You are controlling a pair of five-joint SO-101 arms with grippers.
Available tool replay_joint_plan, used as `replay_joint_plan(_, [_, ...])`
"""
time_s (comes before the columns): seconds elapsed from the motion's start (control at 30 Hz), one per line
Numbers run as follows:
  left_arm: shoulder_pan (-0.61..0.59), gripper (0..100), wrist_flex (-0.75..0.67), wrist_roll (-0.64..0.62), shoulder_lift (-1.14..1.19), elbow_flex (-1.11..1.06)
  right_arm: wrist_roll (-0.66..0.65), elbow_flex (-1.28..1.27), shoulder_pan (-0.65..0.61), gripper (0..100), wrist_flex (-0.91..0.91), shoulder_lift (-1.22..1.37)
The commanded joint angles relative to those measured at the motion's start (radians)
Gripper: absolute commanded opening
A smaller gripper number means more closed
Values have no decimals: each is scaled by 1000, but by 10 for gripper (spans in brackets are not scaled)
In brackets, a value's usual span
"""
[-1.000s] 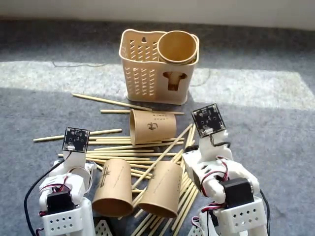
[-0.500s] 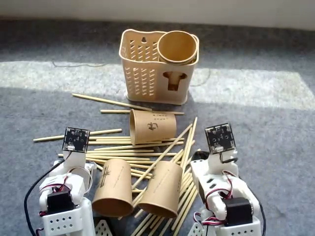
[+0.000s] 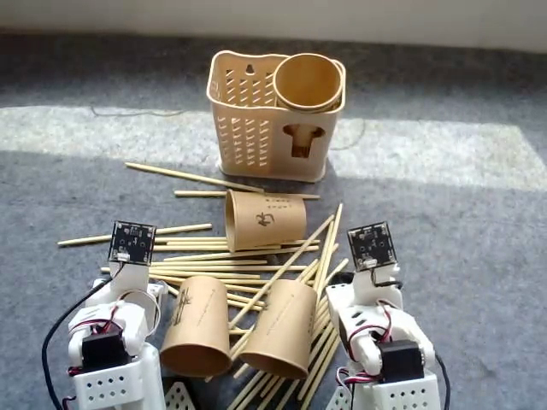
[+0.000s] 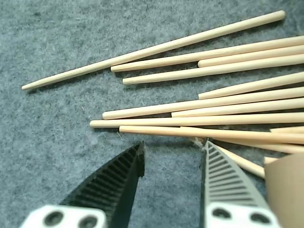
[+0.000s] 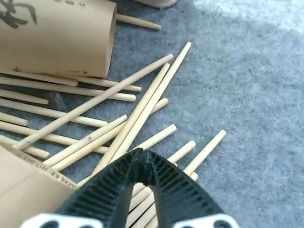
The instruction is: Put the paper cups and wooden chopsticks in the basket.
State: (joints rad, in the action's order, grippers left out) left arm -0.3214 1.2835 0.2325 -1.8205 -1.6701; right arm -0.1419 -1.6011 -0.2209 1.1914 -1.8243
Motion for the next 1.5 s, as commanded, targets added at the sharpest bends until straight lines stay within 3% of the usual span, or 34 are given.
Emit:
replay_joint_plan(0.0, [-39, 189, 6, 9, -7, 68, 8, -13, 10, 6, -35, -7])
replay_joint_plan(0.23, [-53, 189, 14, 11, -7, 234, 3, -18, 10, 6, -36, -7])
replay_joint_plan(0.4, [-51, 189, 38, 150, -5, 335, 2, -22, 10, 6, -67, -7])
replay_joint_plan(0.67, [-50, 189, 219, 318, 24, 604, 2, -22, 10, 6, -68, -7])
replay_joint_plan(1.03, [-22, 189, 482, 517, 573, 1004, 2, -38, 10, 6, -70, -7])
replay_joint_plan(1.3, [91, 258, 489, 523, 820, 1030, 2, -45, 10, 6, -70, -7])
replay_joint_plan(1.47, [232, 260, 491, 525, 892, 1032, 2, -47, 10, 6, -71, -7])
